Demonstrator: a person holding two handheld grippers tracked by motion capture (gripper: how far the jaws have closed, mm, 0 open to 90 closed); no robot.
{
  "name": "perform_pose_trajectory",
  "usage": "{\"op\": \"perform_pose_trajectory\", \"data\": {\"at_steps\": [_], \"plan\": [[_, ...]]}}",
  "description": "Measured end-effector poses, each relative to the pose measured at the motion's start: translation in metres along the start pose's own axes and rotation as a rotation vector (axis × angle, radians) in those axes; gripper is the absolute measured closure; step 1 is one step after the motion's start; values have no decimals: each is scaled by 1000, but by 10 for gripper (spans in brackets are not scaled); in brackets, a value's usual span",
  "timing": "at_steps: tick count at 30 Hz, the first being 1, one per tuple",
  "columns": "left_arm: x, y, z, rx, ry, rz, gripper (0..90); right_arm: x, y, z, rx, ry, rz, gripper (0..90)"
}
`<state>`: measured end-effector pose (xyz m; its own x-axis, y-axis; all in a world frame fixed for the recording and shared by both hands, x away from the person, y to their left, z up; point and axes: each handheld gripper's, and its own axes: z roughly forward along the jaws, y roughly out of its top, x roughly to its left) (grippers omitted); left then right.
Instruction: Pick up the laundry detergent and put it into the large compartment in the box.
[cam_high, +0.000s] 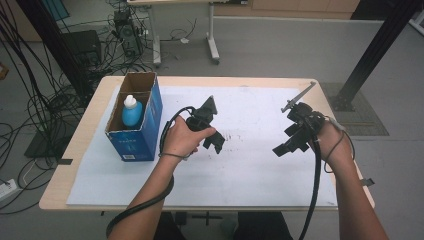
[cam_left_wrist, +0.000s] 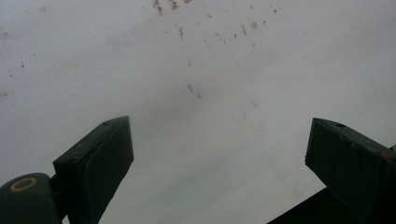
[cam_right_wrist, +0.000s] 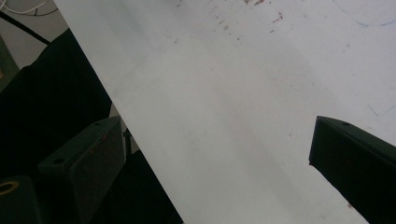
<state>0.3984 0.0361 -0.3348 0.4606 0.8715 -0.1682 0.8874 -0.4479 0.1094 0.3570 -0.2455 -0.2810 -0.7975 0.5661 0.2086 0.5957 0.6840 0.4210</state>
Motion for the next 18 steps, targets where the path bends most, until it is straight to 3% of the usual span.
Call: {"op": "perform_pose_trajectory", "data": {"at_steps": [4, 18], "plan": [[-1, -1, 2, 3, -18, -3, 82, 1, 1, 1, 0, 1, 0, 35], [-2, -2, -5, -13, -25, -1, 82, 3, 0, 0, -3, -1, 3, 35]]}}
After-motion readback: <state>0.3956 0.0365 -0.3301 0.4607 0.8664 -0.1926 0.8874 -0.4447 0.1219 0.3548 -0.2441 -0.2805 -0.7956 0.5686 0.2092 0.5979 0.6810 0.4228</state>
